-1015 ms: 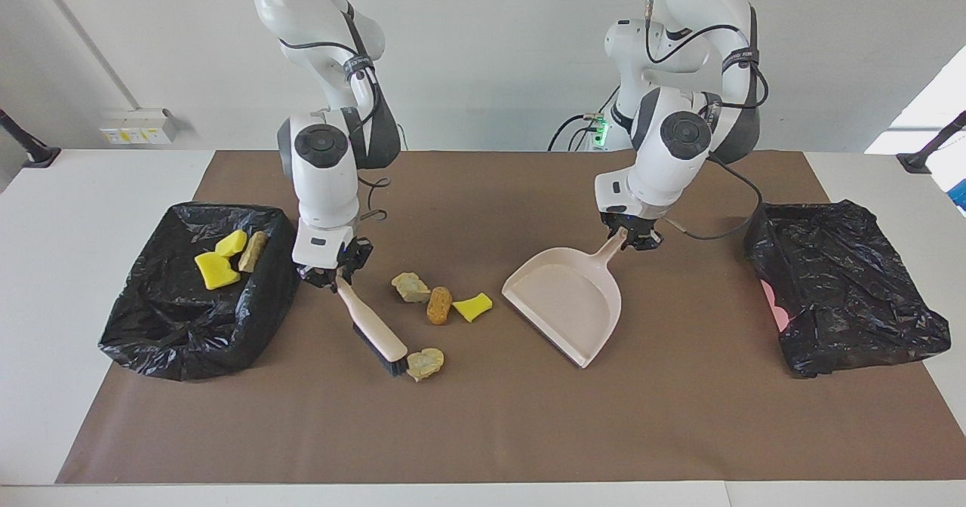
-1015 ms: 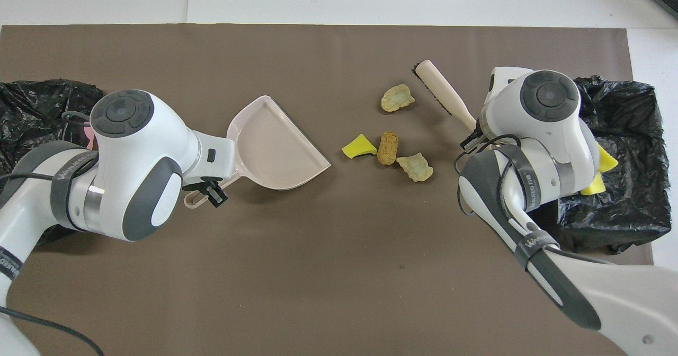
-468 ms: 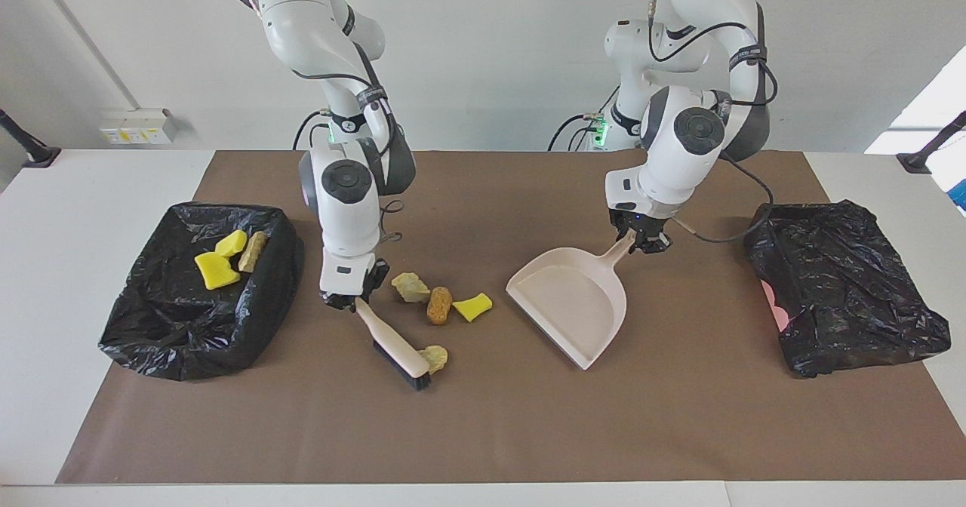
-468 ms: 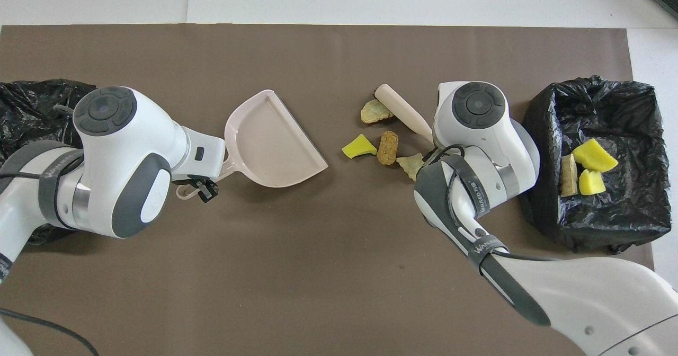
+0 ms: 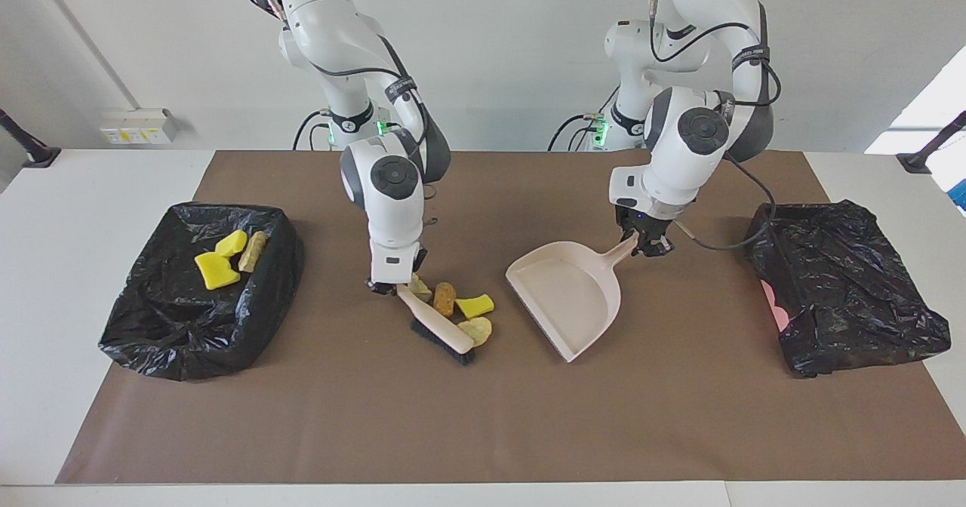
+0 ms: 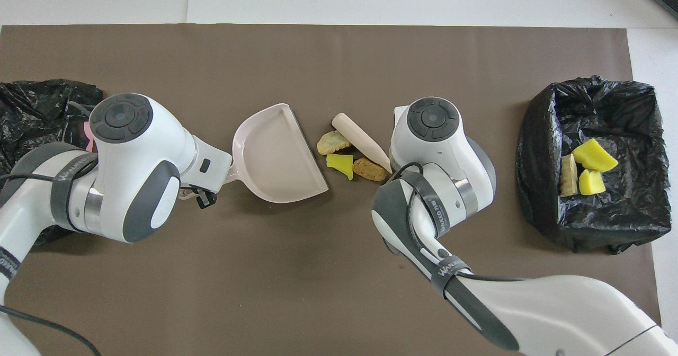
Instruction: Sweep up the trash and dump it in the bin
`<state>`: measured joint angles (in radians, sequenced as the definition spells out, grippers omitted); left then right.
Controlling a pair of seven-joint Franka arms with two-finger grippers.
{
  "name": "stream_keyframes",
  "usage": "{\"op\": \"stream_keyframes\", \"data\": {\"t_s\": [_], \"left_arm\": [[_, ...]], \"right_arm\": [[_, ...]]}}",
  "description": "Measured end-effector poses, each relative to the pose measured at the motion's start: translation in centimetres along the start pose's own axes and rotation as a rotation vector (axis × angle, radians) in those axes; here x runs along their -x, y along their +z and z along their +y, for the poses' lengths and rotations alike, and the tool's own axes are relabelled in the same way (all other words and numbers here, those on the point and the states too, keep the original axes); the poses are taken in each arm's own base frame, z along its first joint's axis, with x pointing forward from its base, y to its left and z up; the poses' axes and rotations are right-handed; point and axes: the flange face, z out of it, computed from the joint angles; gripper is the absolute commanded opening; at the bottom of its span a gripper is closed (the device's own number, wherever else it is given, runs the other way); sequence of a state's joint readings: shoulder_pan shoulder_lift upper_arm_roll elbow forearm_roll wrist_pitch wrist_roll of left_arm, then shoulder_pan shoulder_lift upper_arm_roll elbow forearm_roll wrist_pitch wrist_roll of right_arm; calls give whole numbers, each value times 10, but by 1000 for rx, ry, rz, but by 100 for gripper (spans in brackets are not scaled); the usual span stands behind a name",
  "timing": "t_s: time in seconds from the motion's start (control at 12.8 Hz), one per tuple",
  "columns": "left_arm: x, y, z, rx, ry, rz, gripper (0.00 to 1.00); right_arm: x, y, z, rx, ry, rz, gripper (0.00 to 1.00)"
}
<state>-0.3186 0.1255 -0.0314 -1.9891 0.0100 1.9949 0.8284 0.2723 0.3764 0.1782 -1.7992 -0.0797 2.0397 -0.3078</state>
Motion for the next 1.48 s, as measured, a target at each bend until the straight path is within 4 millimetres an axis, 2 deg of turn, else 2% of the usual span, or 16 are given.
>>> {"op": "stream_keyframes", "data": {"t_s": [0.31, 0.62, 0.7, 0.78, 0.86, 0.94, 1.17, 1.33, 1.48], "left_arm": [[-5, 13, 14, 1, 26, -10, 0], [-12, 21, 27, -14, 39, 0, 0], [-11, 21, 27, -15, 36, 0, 0], [-11, 21, 27, -15, 35, 0, 0], [-11, 20, 27, -15, 35, 0, 0], [-11, 20, 27, -15, 34, 0, 0], [-11, 21, 27, -15, 28, 0, 0], [-11, 21, 27, -15, 27, 0, 0], [-11, 21, 27, -15, 25, 0, 0]], "right_arm": [[-5, -2, -31, -97, 46, 0, 0], [-23, -16, -105, -176, 95, 21, 0], [-24, -24, -113, -173, 108, 30, 0], [-22, -33, -112, -169, 121, 38, 0], [-16, -43, -103, -165, 139, 37, 0], [-7, -55, -85, -163, 167, 30, 0], [34, -83, -14, -165, 289, -1, 0], [59, -84, 29, -127, 348, -35, 0], [83, -76, 73, -84, 407, -61, 0]]}}
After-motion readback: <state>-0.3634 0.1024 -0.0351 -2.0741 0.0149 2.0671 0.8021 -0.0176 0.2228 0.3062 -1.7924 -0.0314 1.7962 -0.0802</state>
